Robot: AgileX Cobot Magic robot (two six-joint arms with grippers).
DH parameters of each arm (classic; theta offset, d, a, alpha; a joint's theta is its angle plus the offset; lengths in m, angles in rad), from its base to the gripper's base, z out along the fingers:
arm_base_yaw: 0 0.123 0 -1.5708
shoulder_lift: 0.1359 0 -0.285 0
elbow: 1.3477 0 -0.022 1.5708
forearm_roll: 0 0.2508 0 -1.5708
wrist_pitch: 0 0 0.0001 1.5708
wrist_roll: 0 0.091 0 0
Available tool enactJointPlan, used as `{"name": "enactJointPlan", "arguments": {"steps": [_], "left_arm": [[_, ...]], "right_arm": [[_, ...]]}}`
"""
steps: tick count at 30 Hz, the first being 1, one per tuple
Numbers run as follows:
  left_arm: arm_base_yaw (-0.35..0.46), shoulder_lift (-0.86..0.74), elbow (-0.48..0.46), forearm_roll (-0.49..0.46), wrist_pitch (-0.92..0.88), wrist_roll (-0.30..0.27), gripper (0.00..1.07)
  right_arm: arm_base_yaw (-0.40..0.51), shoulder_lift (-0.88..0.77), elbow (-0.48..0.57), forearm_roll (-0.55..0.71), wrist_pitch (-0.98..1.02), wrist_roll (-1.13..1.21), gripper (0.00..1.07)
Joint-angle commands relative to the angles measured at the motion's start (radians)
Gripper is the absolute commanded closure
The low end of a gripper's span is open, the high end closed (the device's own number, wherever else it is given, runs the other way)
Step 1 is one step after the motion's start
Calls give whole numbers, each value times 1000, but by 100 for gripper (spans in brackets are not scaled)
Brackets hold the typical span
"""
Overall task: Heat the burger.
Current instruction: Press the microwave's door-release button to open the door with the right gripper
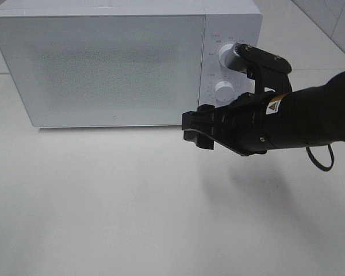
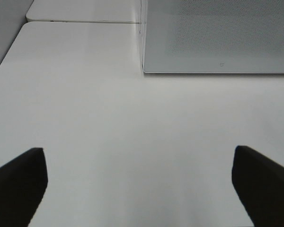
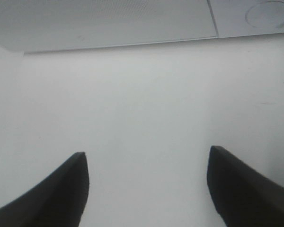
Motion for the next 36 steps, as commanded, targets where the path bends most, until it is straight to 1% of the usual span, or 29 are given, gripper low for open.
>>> {"name": "enactJointPlan", "arguments": {"steps": [1, 2, 3, 4, 5, 9, 10, 15, 17, 21, 22, 23, 24, 27, 29, 31, 32, 34, 35, 36], "left_arm": [[4, -18, 3, -5, -9, 2, 9], [4, -18, 3, -5, -9, 2, 9], [4, -18, 3, -5, -9, 2, 9], [4, -18, 3, -5, -9, 2, 9], [4, -18, 3, -5, -9, 2, 9], [4, -18, 3, -5, -9, 2, 9], [4, -18, 3, -5, -9, 2, 9], [4, -18, 3, -5, -9, 2, 9], [4, -18, 3, -5, -9, 2, 9], [4, -18, 3, -5, -9, 2, 9], [4, -18, 3, -5, -9, 2, 9], [4, -18, 3, -5, -9, 2, 9], [4, -18, 3, -5, -9, 2, 9], [4, -18, 3, -5, -9, 2, 9], [4, -18, 3, -5, -9, 2, 9], [4, -18, 3, -5, -9, 2, 9], [4, -18, 3, -5, -9, 2, 9], [4, -18, 3, -5, -9, 2, 9], [4, -18, 3, -5, -9, 2, 9], [4, -18, 3, -5, -9, 2, 9]], "right_arm": [[-6, -50, -44, -105, 145, -44, 39], [-6, -77, -61, -167, 205, -36, 39], [-6, -77, -61, -167, 205, -36, 39], [-6, -109, -79, -229, 278, -18, 39], [-6, -125, -85, -252, 308, -6, 39], [-6, -175, -85, -294, 371, 21, 39], [-6, -213, -85, -326, 414, 54, 39], [-6, -284, -85, -388, 485, 137, 39], [-6, -336, -85, -429, 552, 163, 39], [-6, -384, -85, -459, 610, 164, 37], [-6, -415, -85, -471, 646, 159, 34], [-6, -415, -85, -471, 646, 159, 34], [-6, -440, -85, -493, 687, 158, 29], [-6, -483, -84, -513, 731, 158, 25], [-6, -506, -79, -521, 738, 158, 25], [-6, -576, -56, -540, 747, 159, 26], [-6, -576, -56, -540, 747, 159, 26], [-10, -641, -24, -539, 751, 160, 27], [-44, -685, 1, -524, 751, 161, 27], [-44, -685, 1, -524, 751, 161, 27]]}}
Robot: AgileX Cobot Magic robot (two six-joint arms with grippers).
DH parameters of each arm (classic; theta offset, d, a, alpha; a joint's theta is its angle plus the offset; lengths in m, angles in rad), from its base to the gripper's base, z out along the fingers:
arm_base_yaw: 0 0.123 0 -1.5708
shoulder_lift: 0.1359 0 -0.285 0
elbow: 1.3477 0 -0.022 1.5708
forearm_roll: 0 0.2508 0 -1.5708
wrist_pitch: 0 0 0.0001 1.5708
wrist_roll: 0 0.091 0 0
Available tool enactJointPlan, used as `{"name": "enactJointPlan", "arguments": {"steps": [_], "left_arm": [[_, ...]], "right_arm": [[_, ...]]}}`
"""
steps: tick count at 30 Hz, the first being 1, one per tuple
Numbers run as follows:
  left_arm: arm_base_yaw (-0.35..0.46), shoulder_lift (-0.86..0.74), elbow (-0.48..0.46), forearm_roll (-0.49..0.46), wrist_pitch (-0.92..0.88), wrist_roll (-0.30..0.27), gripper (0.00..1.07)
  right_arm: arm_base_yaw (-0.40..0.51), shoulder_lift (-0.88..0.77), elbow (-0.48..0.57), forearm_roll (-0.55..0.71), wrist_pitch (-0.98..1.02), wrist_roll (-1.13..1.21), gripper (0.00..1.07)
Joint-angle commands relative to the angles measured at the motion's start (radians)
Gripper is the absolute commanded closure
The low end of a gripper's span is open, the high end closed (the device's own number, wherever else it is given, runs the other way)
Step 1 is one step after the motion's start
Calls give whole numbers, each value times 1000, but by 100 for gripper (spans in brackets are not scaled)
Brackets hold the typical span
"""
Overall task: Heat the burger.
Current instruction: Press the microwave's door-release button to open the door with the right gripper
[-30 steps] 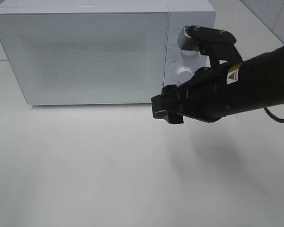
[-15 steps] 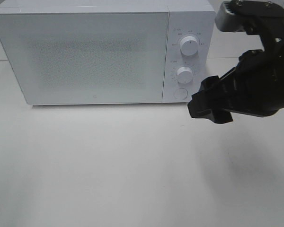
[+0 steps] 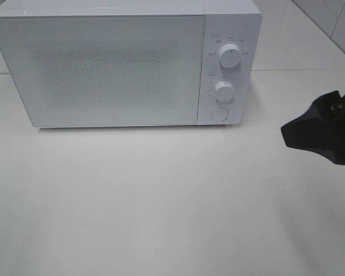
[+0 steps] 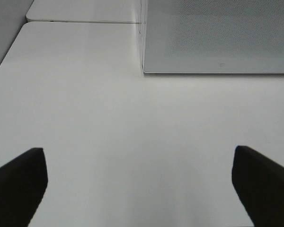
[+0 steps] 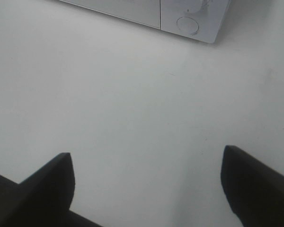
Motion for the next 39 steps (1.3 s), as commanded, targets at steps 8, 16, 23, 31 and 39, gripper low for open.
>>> {"name": "enactJointPlan", "arguments": {"steps": [8, 16, 23, 31, 39], "left_arm": [[4, -18, 3, -5, -9, 2, 9], [4, -18, 3, -5, -9, 2, 9], [4, -18, 3, -5, -9, 2, 9], [4, -18, 3, -5, -9, 2, 9], [4, -18, 3, -5, -9, 2, 9]], "right_arm": [[-242, -278, 123, 19, 124, -35, 29], [-360, -488, 136, 43, 262, -58, 31], [-417, -618, 136, 44, 289, -84, 31], [-461, -806, 136, 47, 297, -90, 31], [-461, -912, 206, 44, 303, -93, 31]]}}
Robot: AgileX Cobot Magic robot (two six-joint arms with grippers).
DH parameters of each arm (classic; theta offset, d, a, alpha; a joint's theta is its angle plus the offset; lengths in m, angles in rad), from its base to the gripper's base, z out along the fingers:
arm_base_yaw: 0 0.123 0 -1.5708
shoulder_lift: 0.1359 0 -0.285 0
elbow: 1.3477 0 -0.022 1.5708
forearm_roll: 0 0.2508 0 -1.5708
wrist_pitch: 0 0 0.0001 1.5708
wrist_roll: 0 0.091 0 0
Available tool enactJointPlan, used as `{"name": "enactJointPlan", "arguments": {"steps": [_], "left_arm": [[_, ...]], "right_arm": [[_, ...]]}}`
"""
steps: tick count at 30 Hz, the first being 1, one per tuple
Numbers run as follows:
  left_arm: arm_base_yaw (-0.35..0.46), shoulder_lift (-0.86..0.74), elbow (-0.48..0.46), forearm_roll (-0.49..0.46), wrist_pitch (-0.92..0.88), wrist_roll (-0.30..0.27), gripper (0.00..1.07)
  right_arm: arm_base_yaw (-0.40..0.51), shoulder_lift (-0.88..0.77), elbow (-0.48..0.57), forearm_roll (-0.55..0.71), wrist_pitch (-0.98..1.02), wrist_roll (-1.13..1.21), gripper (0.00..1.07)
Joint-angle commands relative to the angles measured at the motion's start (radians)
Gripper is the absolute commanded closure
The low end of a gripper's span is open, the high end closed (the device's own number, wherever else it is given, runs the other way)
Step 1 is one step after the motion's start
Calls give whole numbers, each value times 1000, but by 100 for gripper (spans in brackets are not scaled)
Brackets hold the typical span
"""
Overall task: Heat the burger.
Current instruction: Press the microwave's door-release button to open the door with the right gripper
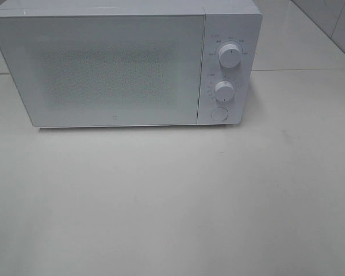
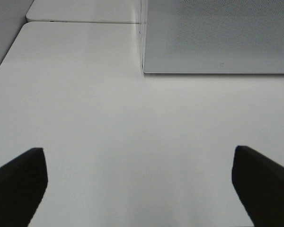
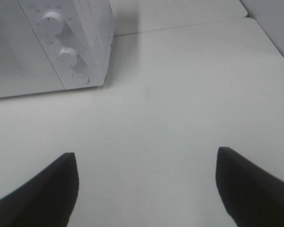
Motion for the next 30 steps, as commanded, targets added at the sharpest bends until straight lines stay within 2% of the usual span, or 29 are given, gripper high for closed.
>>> {"name": "enactJointPlan", "arguments": {"steps": [1, 21, 30], "left_arm": [[4, -18, 3, -5, -9, 2, 9], [4, -16, 3, -5, -9, 2, 9], [4, -16, 3, -5, -9, 2, 9]], "right_arm": [[-8, -29, 6, -2, -5, -14, 31], [-8, -29, 8, -6, -5, -15, 31], [-8, 37, -24, -4, -99, -14, 31]]}}
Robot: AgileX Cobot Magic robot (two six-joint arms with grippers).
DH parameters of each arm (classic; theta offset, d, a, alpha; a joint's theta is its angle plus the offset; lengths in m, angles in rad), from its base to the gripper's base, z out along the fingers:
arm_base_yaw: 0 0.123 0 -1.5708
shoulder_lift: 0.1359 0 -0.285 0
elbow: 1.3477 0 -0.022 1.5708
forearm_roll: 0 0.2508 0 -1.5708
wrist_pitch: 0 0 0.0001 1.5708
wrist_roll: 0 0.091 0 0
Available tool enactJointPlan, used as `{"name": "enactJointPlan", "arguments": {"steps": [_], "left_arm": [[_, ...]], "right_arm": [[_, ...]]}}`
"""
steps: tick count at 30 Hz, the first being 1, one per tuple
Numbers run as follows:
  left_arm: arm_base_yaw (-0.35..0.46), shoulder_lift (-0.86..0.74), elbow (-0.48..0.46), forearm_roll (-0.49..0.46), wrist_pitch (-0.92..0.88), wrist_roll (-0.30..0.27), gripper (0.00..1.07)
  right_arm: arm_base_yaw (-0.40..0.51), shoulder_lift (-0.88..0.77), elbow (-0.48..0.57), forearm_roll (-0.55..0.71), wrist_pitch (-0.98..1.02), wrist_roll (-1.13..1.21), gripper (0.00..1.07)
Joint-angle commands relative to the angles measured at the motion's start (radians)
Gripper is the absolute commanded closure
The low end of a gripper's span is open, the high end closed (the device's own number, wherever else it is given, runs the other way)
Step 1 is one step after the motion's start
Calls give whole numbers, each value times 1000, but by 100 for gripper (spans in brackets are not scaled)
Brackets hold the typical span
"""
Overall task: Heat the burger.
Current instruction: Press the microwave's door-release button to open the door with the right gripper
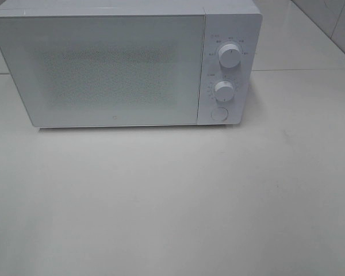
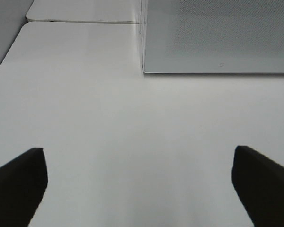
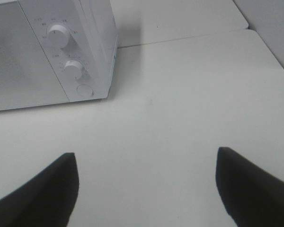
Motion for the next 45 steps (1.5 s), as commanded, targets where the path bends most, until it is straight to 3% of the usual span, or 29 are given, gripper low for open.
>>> {"name": "enactJointPlan", "arguments": {"steps": [1, 45], "left_arm": [[4, -16, 3, -5, -9, 2, 9], [4, -16, 3, -5, -9, 2, 9]], "right_arm": [[-8, 62, -10, -5, -77, -14, 31], [-8, 860, -10, -8, -785, 5, 31]]}}
